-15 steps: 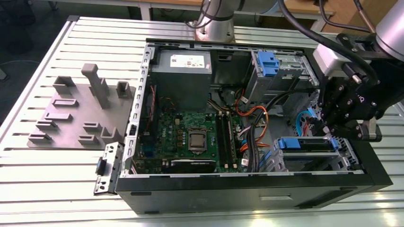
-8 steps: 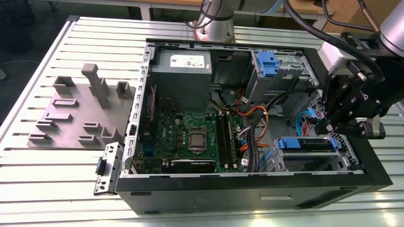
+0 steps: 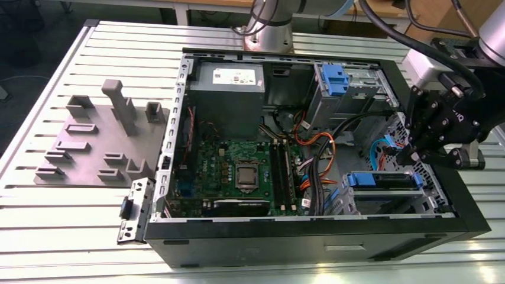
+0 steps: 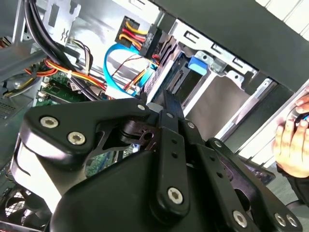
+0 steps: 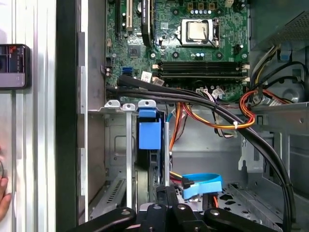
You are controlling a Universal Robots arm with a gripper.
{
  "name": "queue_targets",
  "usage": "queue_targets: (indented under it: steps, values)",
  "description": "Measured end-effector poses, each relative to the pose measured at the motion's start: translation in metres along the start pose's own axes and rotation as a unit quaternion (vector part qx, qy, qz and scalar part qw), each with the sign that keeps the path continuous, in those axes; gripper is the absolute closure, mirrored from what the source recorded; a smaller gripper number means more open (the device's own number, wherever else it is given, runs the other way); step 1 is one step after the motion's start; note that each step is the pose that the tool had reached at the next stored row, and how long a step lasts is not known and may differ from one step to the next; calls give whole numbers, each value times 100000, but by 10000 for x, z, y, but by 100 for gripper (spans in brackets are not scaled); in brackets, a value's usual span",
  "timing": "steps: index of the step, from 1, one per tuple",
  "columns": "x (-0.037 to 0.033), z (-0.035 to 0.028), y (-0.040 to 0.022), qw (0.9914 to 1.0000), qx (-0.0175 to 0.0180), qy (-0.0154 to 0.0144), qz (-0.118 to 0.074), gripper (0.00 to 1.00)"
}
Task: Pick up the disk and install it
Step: 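Insert the first disk wire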
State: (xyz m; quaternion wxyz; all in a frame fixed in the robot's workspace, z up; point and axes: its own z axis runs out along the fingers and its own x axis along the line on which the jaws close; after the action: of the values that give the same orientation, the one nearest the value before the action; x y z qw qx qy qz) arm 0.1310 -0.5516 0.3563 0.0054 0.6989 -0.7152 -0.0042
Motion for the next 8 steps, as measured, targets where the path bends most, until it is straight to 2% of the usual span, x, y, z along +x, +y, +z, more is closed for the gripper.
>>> queue_targets:
  steps: [8]
  values:
    - [-4,-1,-15,100000,-1,2,-2,89]
